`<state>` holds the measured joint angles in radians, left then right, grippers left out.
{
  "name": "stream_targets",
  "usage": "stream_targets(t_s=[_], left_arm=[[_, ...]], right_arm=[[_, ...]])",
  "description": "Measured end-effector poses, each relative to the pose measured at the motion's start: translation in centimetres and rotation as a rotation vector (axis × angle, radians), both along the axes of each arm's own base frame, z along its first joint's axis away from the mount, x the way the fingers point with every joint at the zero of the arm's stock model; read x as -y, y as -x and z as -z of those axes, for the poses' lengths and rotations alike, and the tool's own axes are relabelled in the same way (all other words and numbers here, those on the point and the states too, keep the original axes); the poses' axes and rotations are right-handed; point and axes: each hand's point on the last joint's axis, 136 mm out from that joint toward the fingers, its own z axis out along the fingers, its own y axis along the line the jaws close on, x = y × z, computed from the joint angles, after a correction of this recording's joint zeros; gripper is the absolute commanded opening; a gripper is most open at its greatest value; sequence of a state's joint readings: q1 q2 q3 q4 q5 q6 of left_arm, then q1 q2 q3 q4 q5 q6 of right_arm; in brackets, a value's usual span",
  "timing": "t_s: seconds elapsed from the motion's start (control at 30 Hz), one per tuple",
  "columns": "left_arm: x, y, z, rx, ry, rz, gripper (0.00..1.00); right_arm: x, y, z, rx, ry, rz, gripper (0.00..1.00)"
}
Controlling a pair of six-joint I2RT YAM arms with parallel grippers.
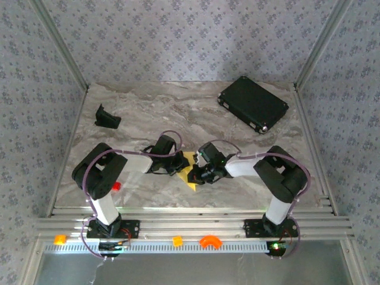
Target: Fold a paper plane with a square sheet of paper (pick it up from the middle)
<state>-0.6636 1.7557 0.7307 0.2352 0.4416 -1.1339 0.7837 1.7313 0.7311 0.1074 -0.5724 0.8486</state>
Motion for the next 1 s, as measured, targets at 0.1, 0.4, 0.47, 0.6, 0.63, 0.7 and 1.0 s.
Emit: stream_targets(t_s=[0.1, 0.4, 0.47, 0.6, 0.63, 0.7, 1.0], left_arm=[[0.0, 0.0, 0.0, -0.001, -0.001, 0.0, 0.0], [0.1, 0.4, 0.0, -0.011, 0.003, 0.011, 0.0], [0.1, 0.4, 0.0, -0.011, 0.004, 0.011, 0.0], [0.2, 0.4, 0.0, -0.015, 0.006, 0.006, 0.0], [0.1, 0.4, 0.0, -0.016, 0.007, 0.004, 0.0], [0.1, 0.4, 0.1, -0.017, 0.011, -0.001, 0.0], [-0.8, 0.8, 0.0, 0.007, -0.007, -0.094, 0.0]], right_arm=[[0.0, 0.2, 0.1, 0.027, -0.033, 0.002, 0.0], [0.4, 1.7, -0.2, 0.073, -0.091, 0.023, 0.02], [0.8, 2.5, -0.2, 0.07, -0.088, 0.017, 0.02], [1.8, 3.9, -0.1, 0.049, -0.067, 0.009, 0.02], [2.1, 4.3, 0.0, 0.042, -0.062, 0.005, 0.02], [2.6, 5.1, 0.0, 0.025, -0.05, -0.004, 0.02], [4.1, 4.0, -4.1, 0.053, -0.074, 0.051, 0.0]])
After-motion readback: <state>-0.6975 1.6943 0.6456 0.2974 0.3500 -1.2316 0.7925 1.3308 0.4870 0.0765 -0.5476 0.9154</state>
